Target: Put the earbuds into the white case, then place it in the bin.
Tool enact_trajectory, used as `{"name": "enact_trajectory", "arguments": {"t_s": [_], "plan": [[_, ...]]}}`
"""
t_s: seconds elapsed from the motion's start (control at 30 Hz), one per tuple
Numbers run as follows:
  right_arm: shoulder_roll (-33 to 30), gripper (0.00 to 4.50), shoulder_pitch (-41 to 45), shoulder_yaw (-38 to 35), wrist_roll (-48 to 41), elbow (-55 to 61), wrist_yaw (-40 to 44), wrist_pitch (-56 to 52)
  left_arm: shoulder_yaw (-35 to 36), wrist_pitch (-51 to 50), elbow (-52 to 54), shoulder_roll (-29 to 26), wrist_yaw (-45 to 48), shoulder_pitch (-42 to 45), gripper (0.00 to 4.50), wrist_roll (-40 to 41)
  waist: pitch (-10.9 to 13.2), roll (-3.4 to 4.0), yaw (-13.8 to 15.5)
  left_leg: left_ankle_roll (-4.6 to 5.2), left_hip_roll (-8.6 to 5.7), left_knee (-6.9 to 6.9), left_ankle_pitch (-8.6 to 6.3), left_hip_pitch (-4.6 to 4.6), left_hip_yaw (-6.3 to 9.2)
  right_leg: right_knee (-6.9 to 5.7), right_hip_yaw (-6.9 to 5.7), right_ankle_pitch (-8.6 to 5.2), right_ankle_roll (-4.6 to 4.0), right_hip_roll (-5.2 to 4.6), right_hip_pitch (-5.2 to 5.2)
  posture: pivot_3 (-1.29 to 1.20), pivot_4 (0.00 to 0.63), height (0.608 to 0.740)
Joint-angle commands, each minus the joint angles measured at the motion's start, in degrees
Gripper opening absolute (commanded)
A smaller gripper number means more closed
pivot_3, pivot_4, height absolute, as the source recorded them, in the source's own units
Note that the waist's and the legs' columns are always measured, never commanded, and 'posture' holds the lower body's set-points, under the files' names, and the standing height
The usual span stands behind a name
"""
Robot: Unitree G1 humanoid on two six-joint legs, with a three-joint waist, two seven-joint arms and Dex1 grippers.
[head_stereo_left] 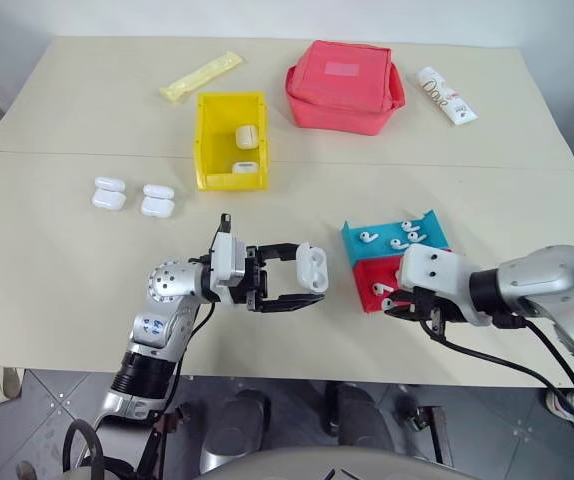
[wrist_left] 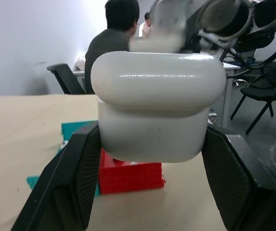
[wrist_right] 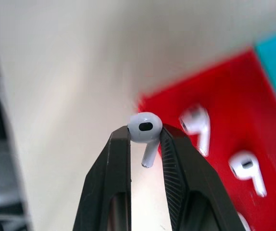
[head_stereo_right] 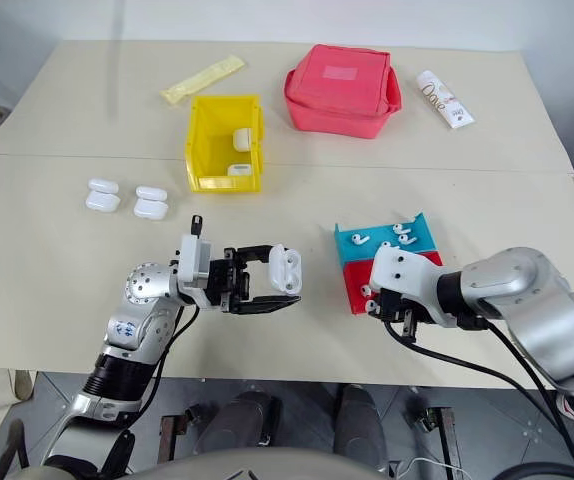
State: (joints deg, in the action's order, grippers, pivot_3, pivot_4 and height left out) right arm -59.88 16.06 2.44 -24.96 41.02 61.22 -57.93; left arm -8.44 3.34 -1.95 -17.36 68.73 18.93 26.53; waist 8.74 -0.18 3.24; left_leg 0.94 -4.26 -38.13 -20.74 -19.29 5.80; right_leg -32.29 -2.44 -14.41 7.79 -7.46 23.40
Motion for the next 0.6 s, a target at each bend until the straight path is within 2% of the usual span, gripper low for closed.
{"name": "enact_trajectory", "arguments": {"t_s": [0.03, 0.17, 0.33, 0.43, 0.6], "plan": [[6.8, 0.49, -0.4, -12.2, -11.6, 3.2, -0.4, 1.4, 0.0, 1.1, -1.5, 0.9, 2.6, 2.2, 2.77, 1.3, 0.0, -0.06, 0.0, 0.0, 0.0, 0.0, 0.0, 0.0, 0.0, 0.0, 0.0, 0.0, 0.0, 0.0, 0.0, 0.0, 0.15, 0.74], [13.8, 0.49, 0.1, -19.0, -21.4, 2.2, -2.8, 2.9, -0.2, 1.2, -4.8, 2.0, 6.9, 4.7, 2.77, 2.3, 0.0, -0.08, -0.1, 0.0, 0.02, 0.01, 0.0, 0.0, 0.02, -0.02, -0.03, 0.01, 0.01, 0.01, -0.01, 0.0, 0.15, 0.74], [21.6, 0.49, 1.3, -18.3, -28.1, -0.3, -6.7, 6.7, -0.9, 0.9, -7.9, 3.4, 11.9, 7.8, 2.77, 3.0, 0.0, -0.09, -0.3, 0.01, 0.01, 0.01, 0.01, 0.03, 0.03, -0.06, -0.02, 0.01, 0.01, 0.0, -0.02, 0.0, 0.15, 0.74], [25.0, 0.49, 1.7, -16.7, -28.6, -1.9, -8.6, 9.5, -1.0, 0.6, -8.5, 4.2, 14.2, 9.6, 2.77, 3.4, 0.0, -0.09, -0.3, 0.02, -0.01, 0.01, 0.01, 0.01, 0.04, -0.16, -0.02, 0.01, 0.01, -0.02, -0.01, 0.0, 0.15, 0.74], [28.0, 0.49, -0.3, -11.3, -23.8, -6.8, -6.9, 16.7, -0.7, -1.1, -7.7, 5.1, 15.8, 12.5, 2.77, 4.8, 0.0, -0.09, -0.4, 0.02, -0.01, 0.02, 0.02, 0.02, 0.04, -0.24, -0.01, 0.01, 0.01, 0.01, 0.0, 0.0, 0.15, 0.74]]}}
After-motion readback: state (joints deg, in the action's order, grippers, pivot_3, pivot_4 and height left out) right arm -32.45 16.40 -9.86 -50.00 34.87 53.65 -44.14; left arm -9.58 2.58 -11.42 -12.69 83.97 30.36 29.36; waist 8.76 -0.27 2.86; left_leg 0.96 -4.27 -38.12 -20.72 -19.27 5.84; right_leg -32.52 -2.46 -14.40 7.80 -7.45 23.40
